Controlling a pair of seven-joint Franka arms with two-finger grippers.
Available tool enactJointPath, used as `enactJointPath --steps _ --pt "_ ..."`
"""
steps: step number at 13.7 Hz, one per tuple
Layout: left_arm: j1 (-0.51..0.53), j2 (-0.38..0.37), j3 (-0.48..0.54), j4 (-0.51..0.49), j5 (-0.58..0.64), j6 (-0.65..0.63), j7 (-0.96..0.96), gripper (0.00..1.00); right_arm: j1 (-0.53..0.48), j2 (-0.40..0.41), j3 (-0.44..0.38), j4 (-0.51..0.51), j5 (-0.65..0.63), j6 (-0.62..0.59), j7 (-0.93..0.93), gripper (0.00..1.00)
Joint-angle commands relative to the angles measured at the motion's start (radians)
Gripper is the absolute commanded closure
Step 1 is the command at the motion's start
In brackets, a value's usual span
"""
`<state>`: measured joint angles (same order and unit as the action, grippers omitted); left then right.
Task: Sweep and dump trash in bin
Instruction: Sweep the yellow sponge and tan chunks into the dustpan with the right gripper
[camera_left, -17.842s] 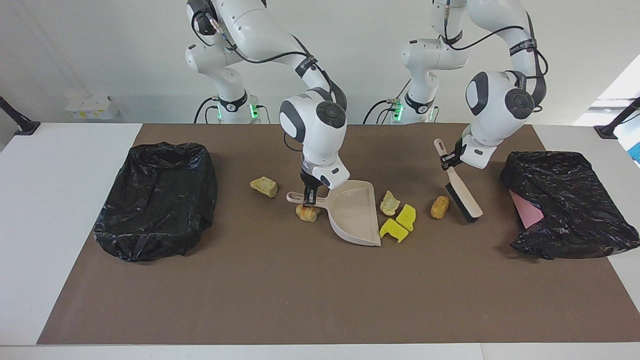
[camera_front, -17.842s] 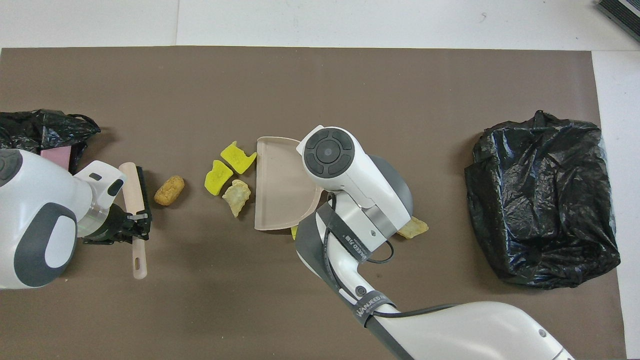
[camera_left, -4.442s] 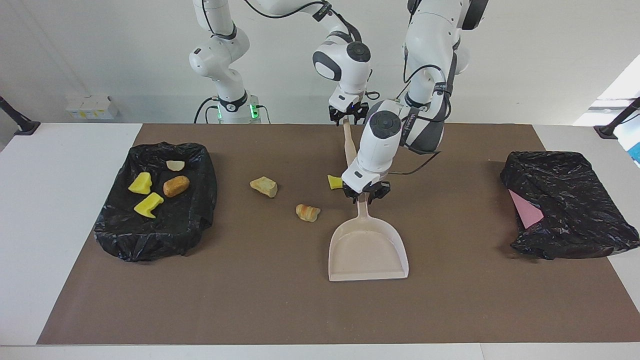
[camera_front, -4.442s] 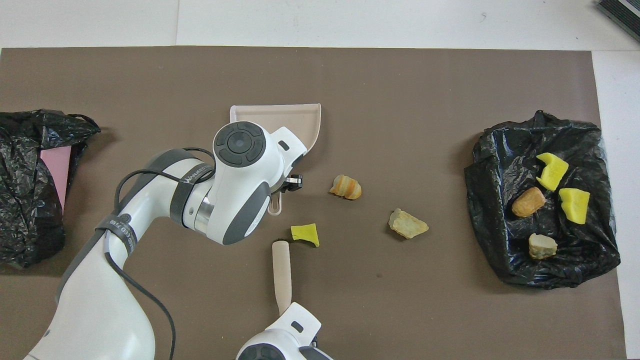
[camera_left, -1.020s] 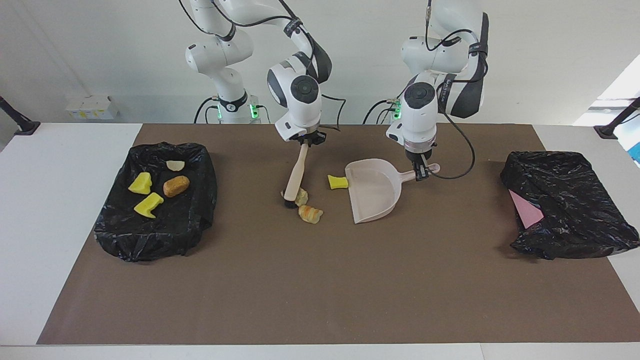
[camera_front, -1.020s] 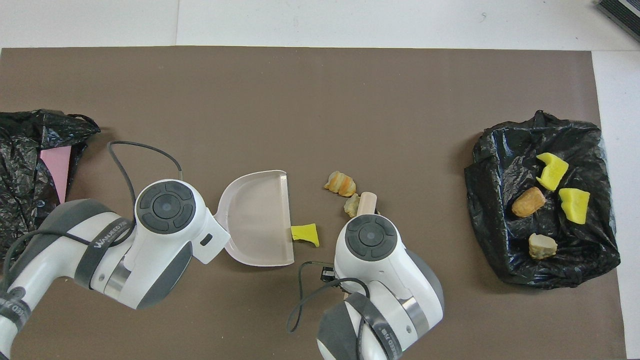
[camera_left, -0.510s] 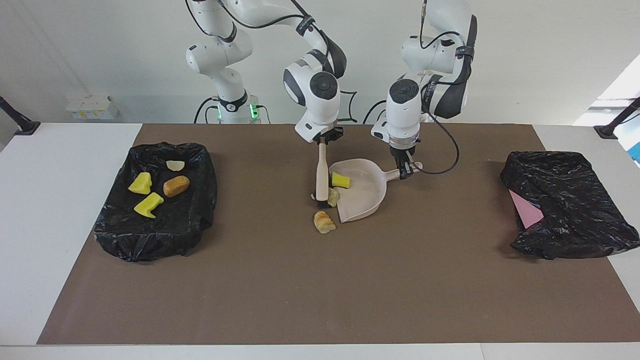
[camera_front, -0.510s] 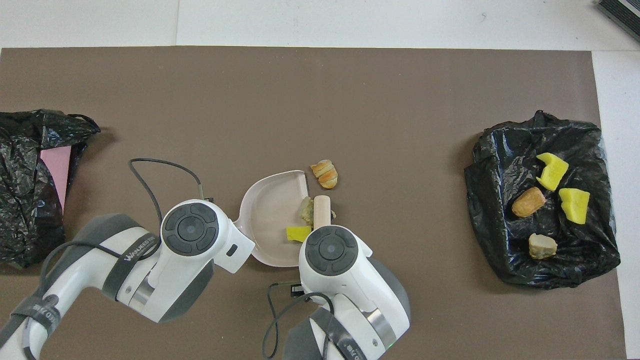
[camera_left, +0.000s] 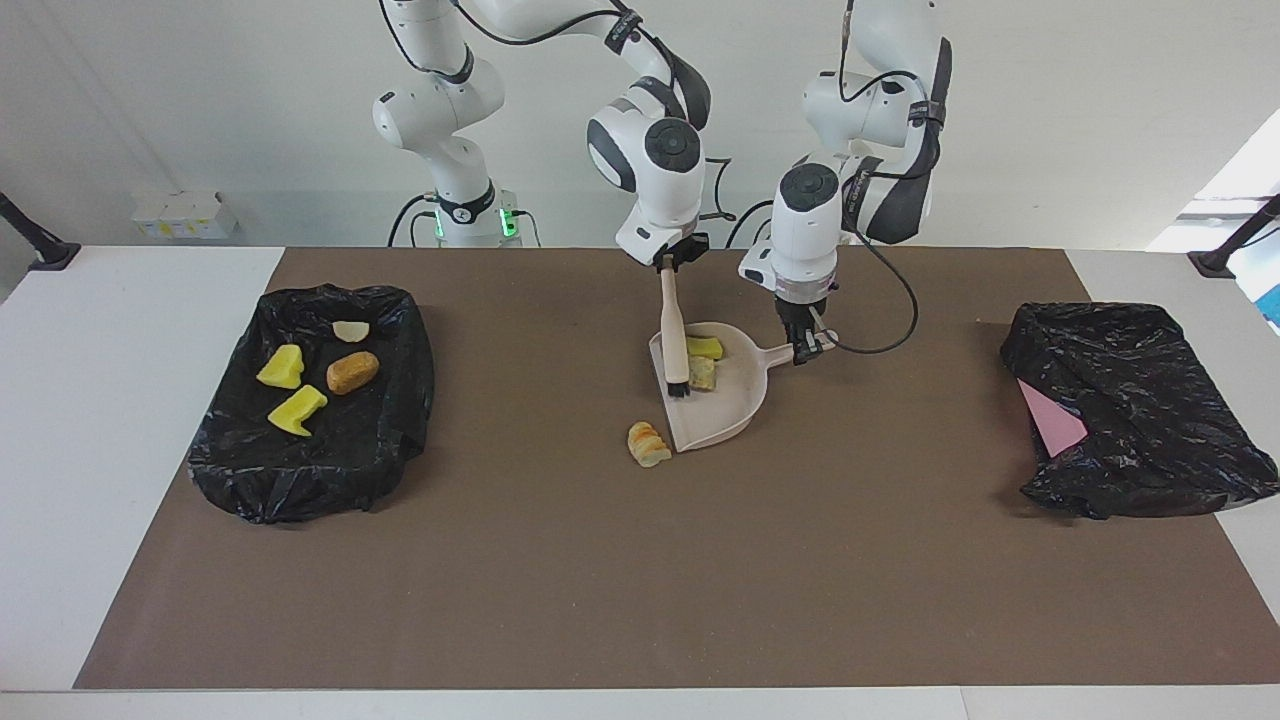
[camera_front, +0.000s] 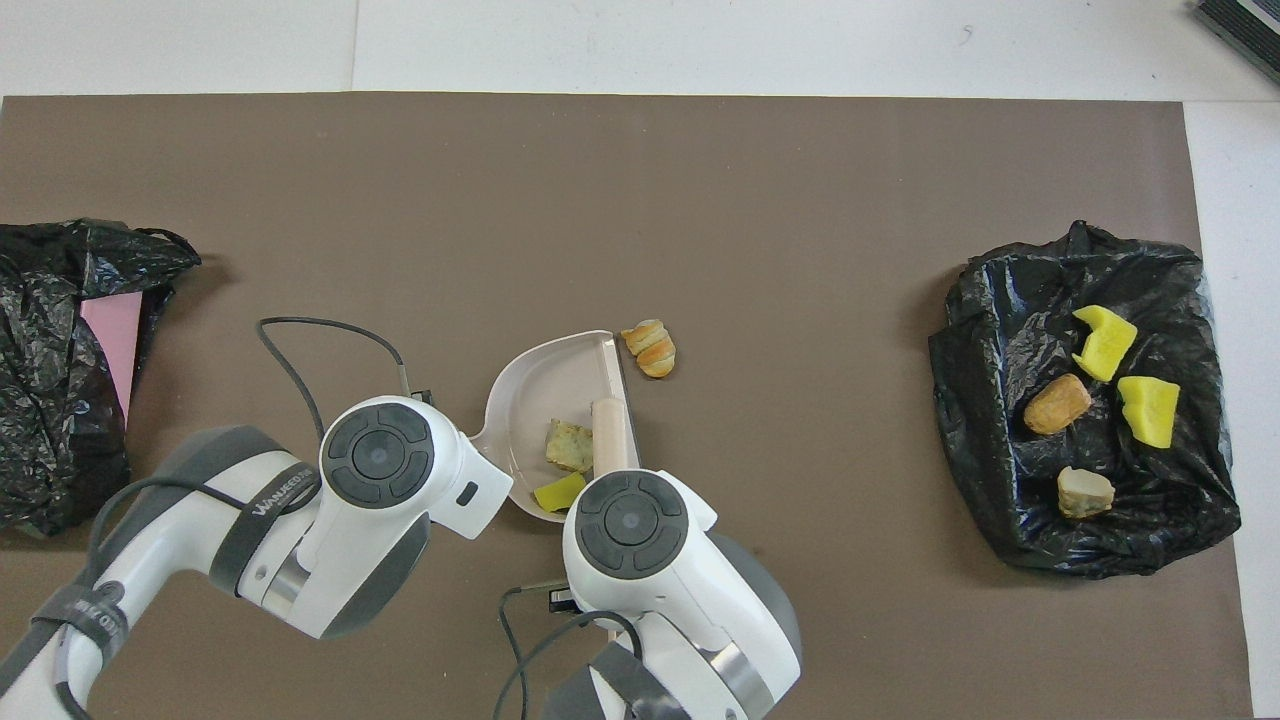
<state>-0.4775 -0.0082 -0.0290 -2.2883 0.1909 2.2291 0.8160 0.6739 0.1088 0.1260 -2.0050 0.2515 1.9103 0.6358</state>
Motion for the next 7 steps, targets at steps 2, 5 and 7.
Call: enactJointPath --steps 2,5,7 --pt "0.017 0.04 0.008 0.046 -0.011 0.026 -0.018 1.0 -0.011 0.006 0.004 0.051 -0.085 -0.033 -0.028 1.0" --pt "0.042 0.059 0.009 0.073 -0.057 0.023 -0.018 1.0 -0.055 0.055 -0.002 0.127 -0.173 -0.037 -0.06 1.0" --pt "0.059 0.103 0.009 0.163 -0.058 -0.066 0.012 1.0 -0.118 0.129 0.0 0.224 -0.243 -0.053 -0.111 1.0"
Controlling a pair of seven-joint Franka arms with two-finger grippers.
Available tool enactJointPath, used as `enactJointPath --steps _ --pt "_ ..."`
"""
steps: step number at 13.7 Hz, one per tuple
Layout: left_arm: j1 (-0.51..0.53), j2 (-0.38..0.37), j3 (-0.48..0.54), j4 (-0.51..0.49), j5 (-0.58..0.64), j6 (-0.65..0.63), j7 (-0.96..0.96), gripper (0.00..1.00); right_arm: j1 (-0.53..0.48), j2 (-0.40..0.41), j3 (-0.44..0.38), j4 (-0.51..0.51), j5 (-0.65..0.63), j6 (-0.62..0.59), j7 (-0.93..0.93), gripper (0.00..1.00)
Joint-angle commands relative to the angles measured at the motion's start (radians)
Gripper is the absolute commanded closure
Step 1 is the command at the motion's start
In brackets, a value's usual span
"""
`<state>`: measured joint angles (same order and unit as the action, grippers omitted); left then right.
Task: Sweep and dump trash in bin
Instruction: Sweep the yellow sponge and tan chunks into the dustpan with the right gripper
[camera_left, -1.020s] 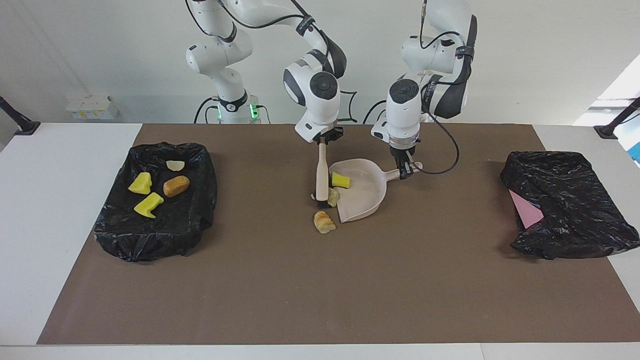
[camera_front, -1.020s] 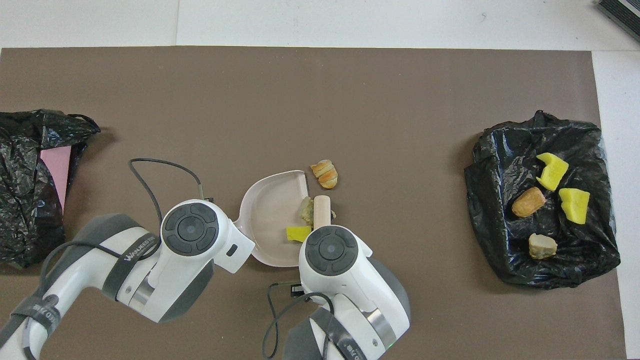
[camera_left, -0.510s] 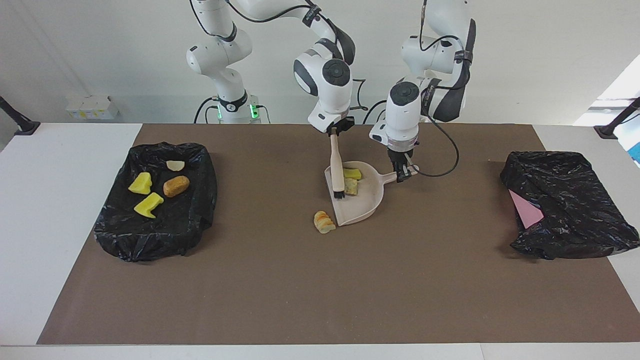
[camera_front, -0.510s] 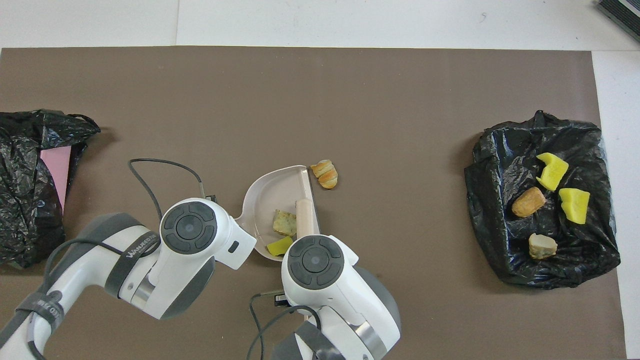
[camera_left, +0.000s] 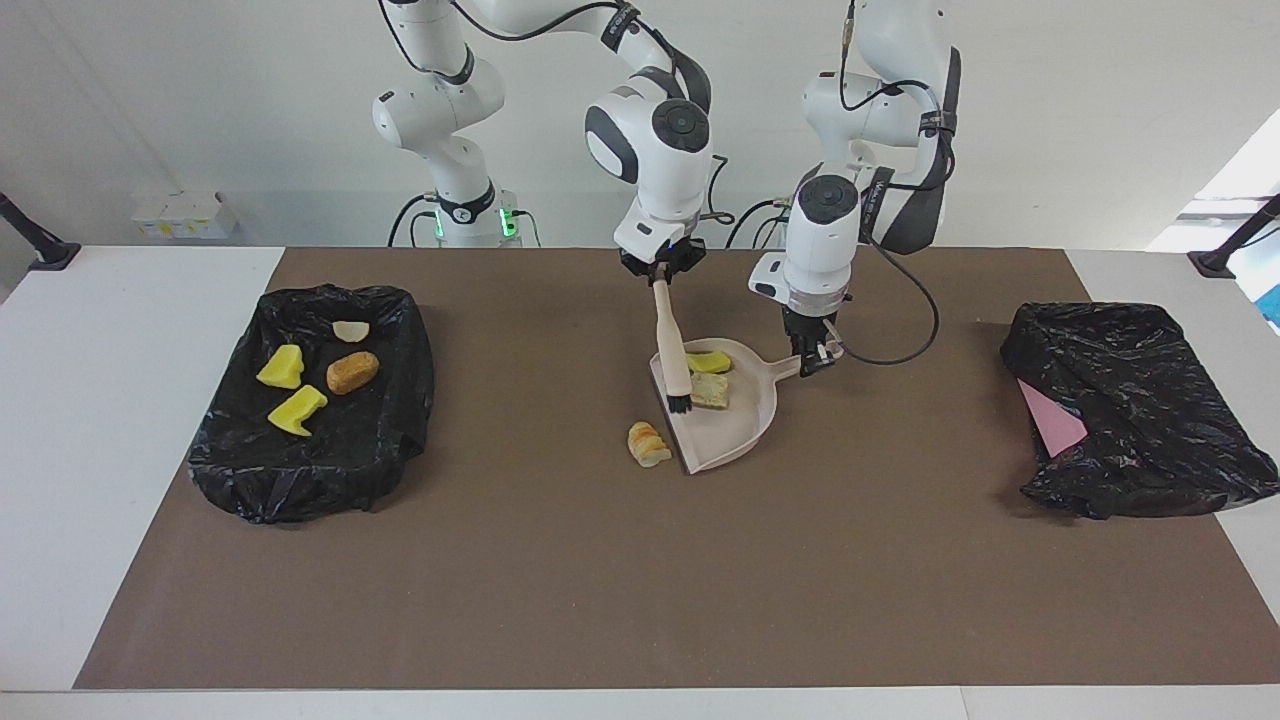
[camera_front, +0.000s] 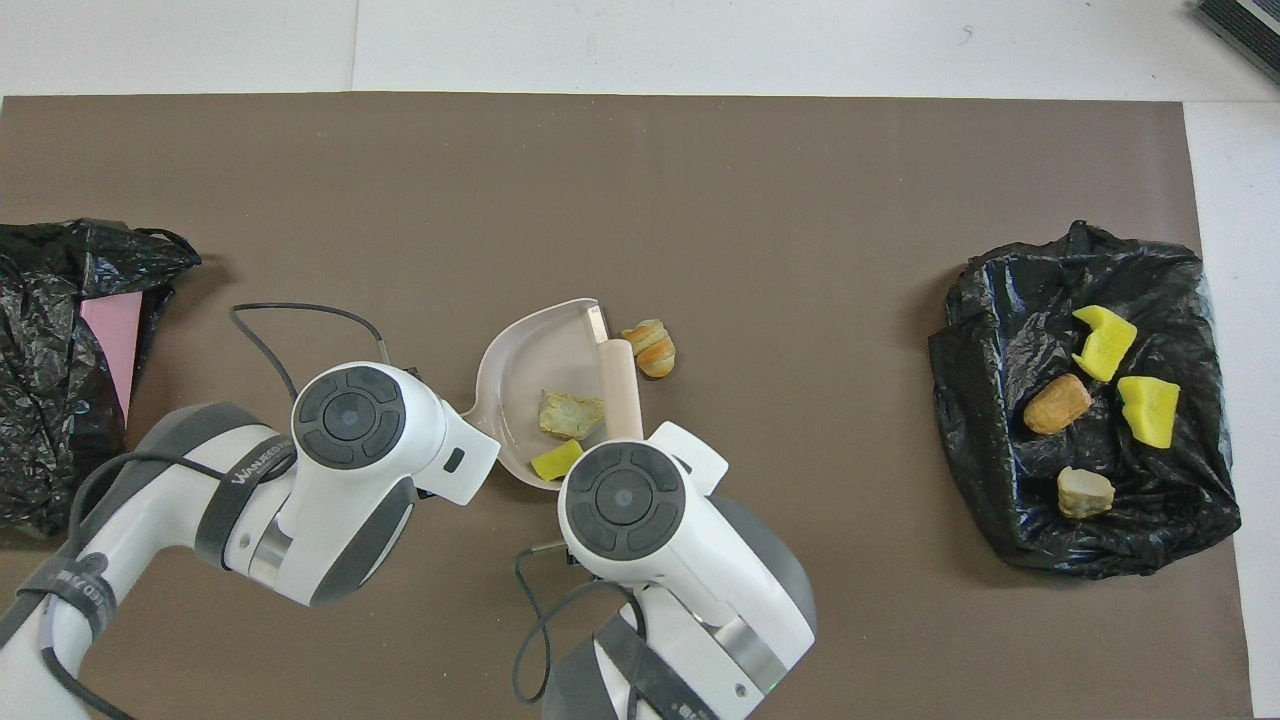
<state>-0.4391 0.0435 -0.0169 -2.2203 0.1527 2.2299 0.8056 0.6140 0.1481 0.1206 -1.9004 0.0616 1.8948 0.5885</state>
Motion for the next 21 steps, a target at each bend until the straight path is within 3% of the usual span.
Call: enactJointPath --steps 1,4,8,14,21 --pt "0.028 0.071 -0.003 0.138 -0.019 -0.108 0.061 1.0 -0.072 0.134 0.005 0.151 -0.083 -0.036 -0.082 1.0" --pt "0.028 0.084 0.0 0.157 -0.01 -0.127 0.084 1.0 -0.105 0.252 0.002 0.25 -0.182 -0.036 -0.091 1.0" --pt "0.023 0.076 -0.001 0.145 -0.008 -0.139 0.089 1.0 -0.154 0.28 -0.002 0.284 -0.252 -0.083 -0.19 1.0" --pt "0.013 0.075 -0.005 0.111 -0.012 -0.084 0.089 1.0 -0.139 0.257 0.005 0.248 -0.162 -0.131 -0.292 1.0" --pt "0.008 0.068 -0.006 0.088 -0.021 -0.052 0.087 1.0 -0.079 0.241 0.011 0.261 -0.031 -0.166 -0.219 1.0"
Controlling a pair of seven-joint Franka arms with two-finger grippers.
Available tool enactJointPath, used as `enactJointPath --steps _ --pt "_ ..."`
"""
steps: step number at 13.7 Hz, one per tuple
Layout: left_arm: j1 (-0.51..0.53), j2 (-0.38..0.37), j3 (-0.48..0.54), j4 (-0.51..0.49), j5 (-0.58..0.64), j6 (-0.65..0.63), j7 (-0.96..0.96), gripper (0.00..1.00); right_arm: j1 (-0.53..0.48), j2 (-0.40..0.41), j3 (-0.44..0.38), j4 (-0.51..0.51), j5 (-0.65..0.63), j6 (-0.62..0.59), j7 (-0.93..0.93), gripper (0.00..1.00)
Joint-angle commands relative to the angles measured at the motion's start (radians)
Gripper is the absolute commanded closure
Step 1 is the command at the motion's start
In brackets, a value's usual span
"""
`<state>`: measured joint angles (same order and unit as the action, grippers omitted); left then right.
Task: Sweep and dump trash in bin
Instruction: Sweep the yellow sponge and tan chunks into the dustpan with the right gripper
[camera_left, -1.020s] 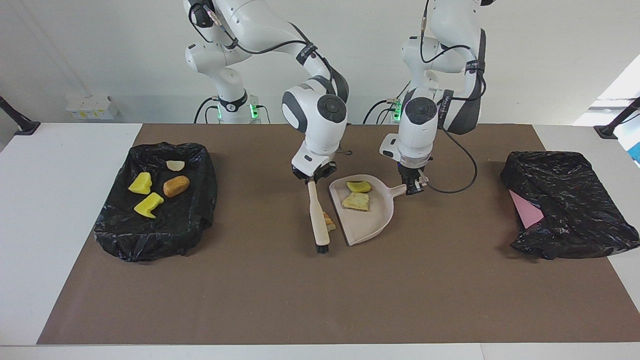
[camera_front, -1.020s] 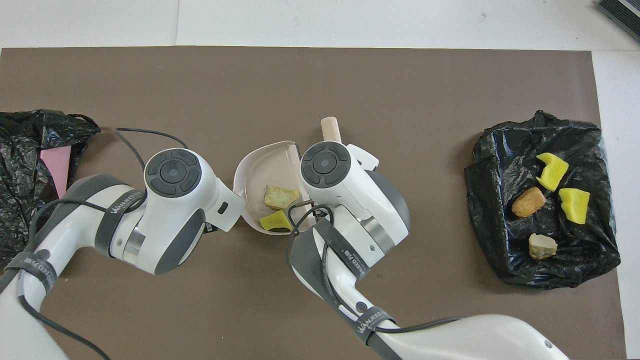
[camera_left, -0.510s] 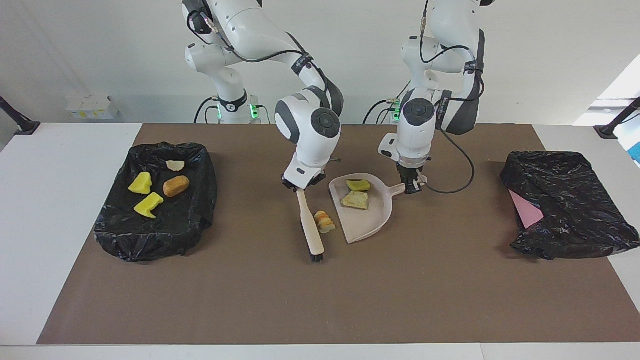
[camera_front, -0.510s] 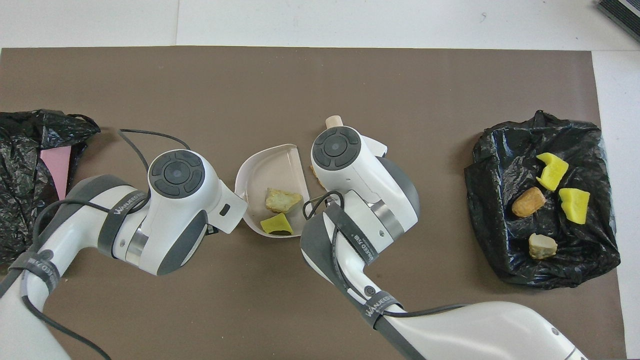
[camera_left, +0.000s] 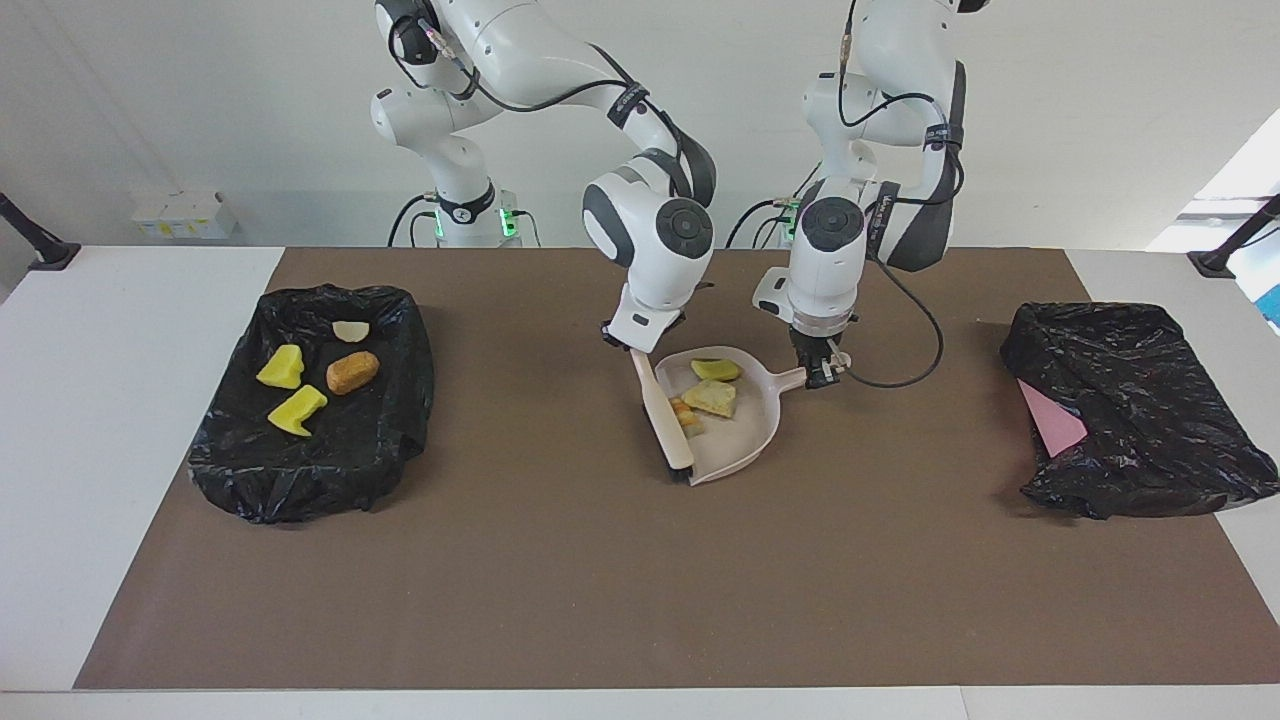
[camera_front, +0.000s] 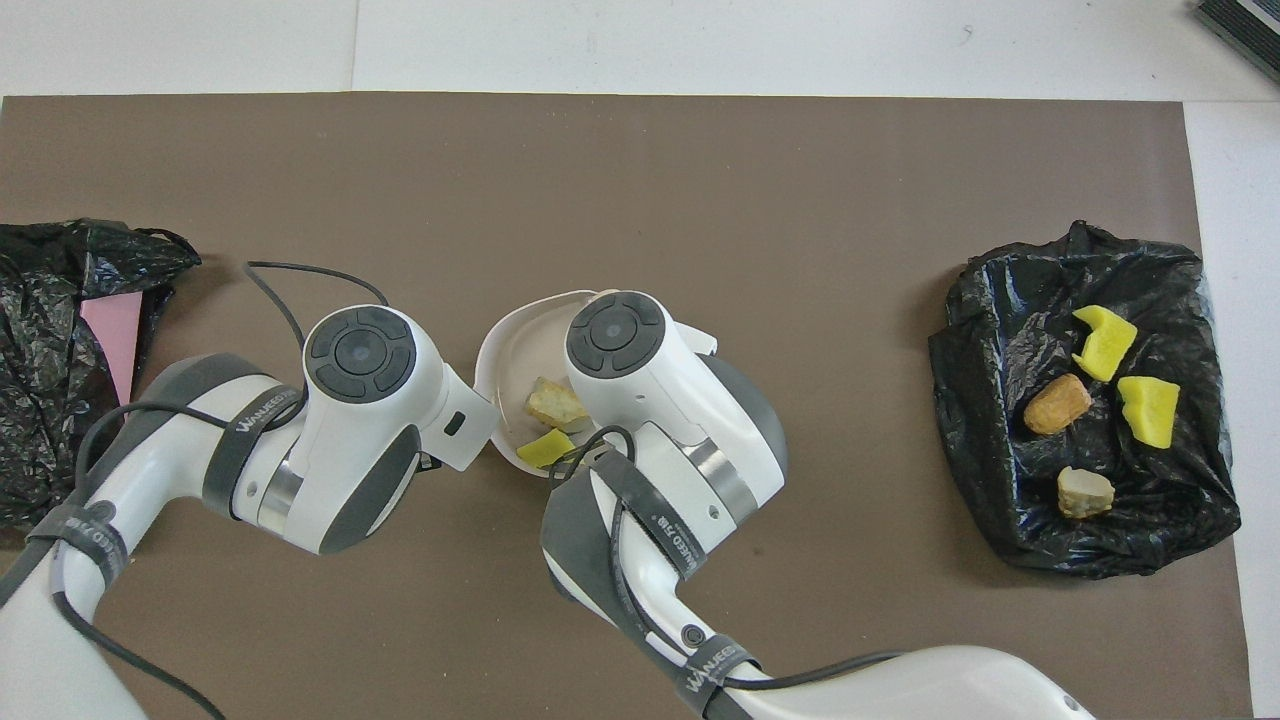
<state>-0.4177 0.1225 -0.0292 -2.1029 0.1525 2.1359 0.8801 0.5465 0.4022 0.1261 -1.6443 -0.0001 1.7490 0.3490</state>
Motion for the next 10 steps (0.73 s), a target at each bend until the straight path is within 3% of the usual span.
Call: enactJointPath --steps 1,5,10 --pt "-0.006 -0.009 0.005 -0.029 -0.024 0.051 0.026 1.0 -0.008 -0.013 0.006 0.006 0.052 -0.019 0.025 1.0" --pt "0.014 -0.003 0.008 -0.022 -0.094 0.059 0.042 1.0 -0.029 -0.078 0.004 0.006 0.084 -0.043 0.053 1.0" --pt "0.105 -0.004 0.008 0.007 -0.169 0.05 0.239 1.0 0.004 -0.137 0.004 -0.009 0.1 -0.083 0.149 1.0"
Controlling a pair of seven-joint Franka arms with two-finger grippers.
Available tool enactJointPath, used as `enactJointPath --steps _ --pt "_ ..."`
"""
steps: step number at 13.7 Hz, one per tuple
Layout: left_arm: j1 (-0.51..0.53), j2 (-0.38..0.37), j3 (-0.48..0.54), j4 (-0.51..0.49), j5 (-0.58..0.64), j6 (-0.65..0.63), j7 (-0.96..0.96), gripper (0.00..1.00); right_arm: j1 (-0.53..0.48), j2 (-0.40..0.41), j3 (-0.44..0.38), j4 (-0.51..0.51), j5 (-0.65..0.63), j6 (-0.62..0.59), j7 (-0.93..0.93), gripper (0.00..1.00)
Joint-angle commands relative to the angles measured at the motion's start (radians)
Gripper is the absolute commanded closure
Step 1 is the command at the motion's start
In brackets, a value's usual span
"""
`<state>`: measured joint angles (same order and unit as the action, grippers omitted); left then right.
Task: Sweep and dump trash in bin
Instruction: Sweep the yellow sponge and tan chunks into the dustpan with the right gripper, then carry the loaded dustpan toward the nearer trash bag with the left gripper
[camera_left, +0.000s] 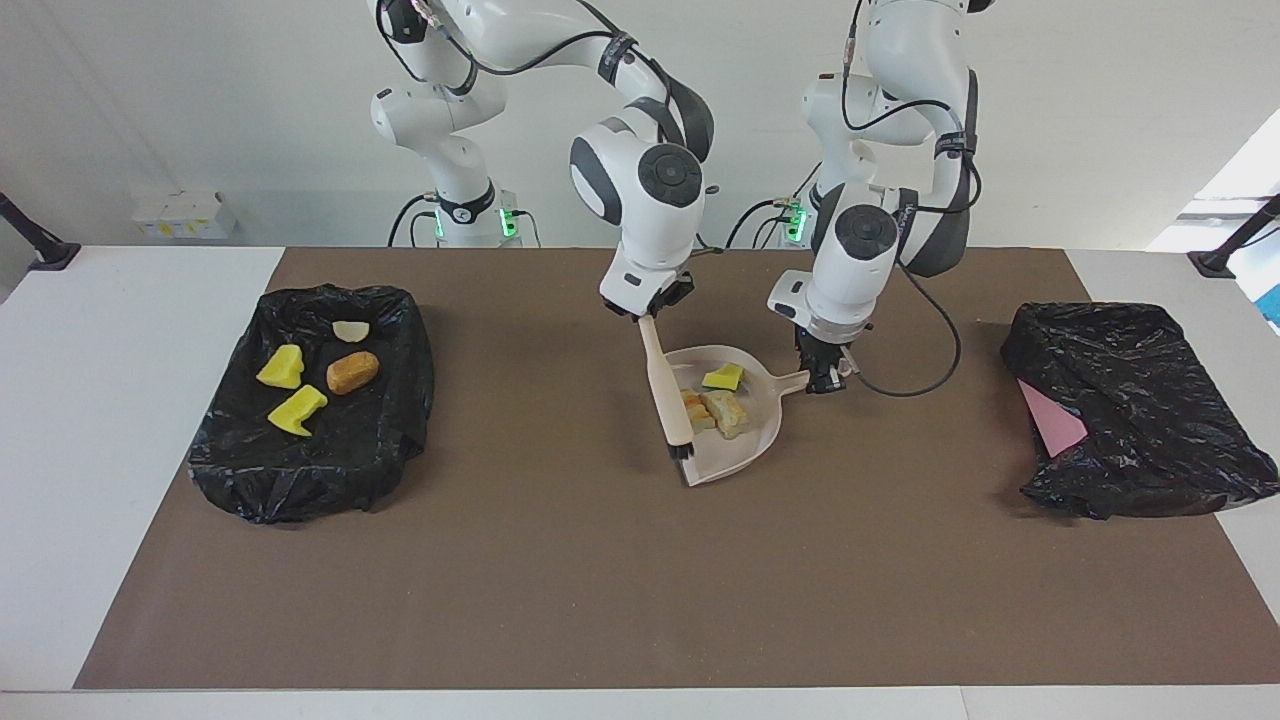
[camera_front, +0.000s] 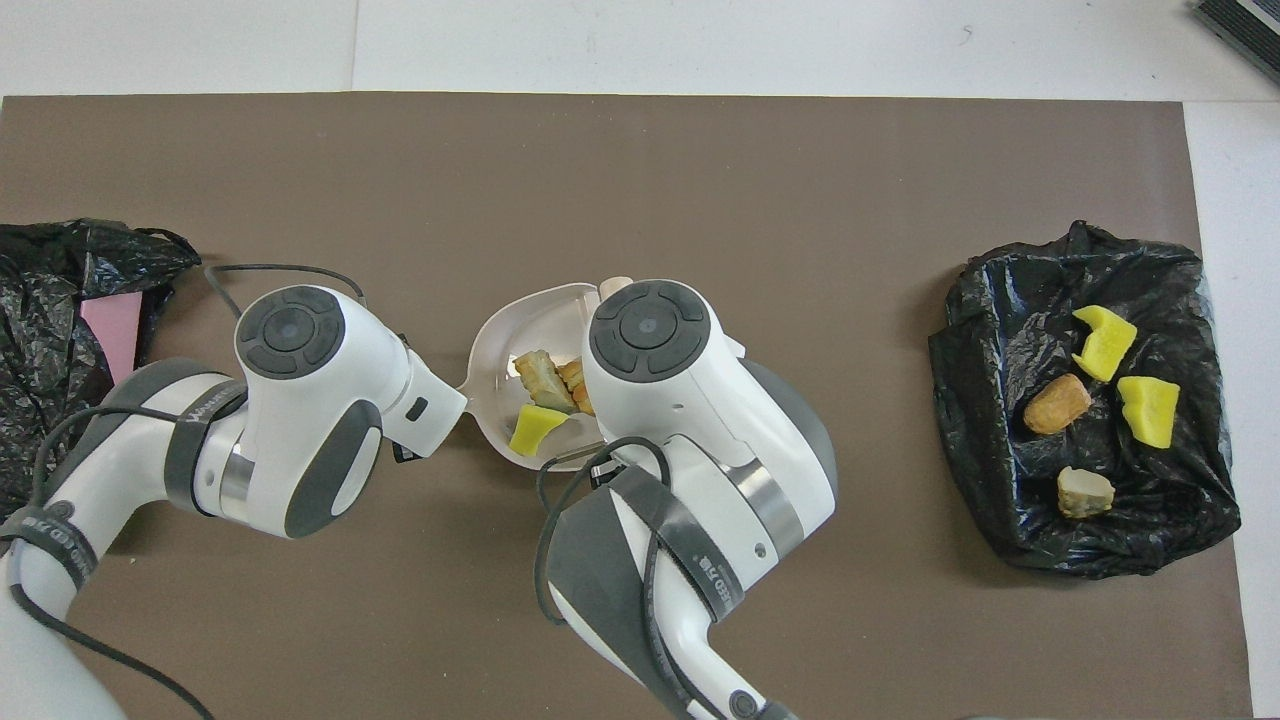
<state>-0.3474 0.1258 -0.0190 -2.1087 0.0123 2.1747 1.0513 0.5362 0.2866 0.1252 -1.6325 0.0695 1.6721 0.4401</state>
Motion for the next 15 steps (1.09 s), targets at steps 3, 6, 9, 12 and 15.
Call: enactJointPath --steps 3,6,9,12,15 --pt "0.083 -0.015 -0.003 0.048 -0.029 -0.003 0.13 1.0 0.054 -0.081 0.007 -0.113 0.062 0.003 0.169 1.0" --pt "0.111 -0.014 0.008 0.125 -0.029 -0.076 0.212 1.0 0.122 -0.184 0.007 -0.301 0.105 0.131 0.251 1.0" --pt "0.201 -0.018 0.008 0.156 -0.029 -0.095 0.314 1.0 0.201 -0.291 0.007 -0.462 0.144 0.179 0.308 1.0" --pt "0.278 -0.018 0.008 0.193 -0.029 -0.122 0.43 1.0 0.322 -0.339 0.007 -0.613 0.159 0.341 0.434 1.0" --pt "0.376 -0.014 0.008 0.242 -0.029 -0.174 0.563 1.0 0.355 -0.323 0.007 -0.636 0.161 0.406 0.465 1.0"
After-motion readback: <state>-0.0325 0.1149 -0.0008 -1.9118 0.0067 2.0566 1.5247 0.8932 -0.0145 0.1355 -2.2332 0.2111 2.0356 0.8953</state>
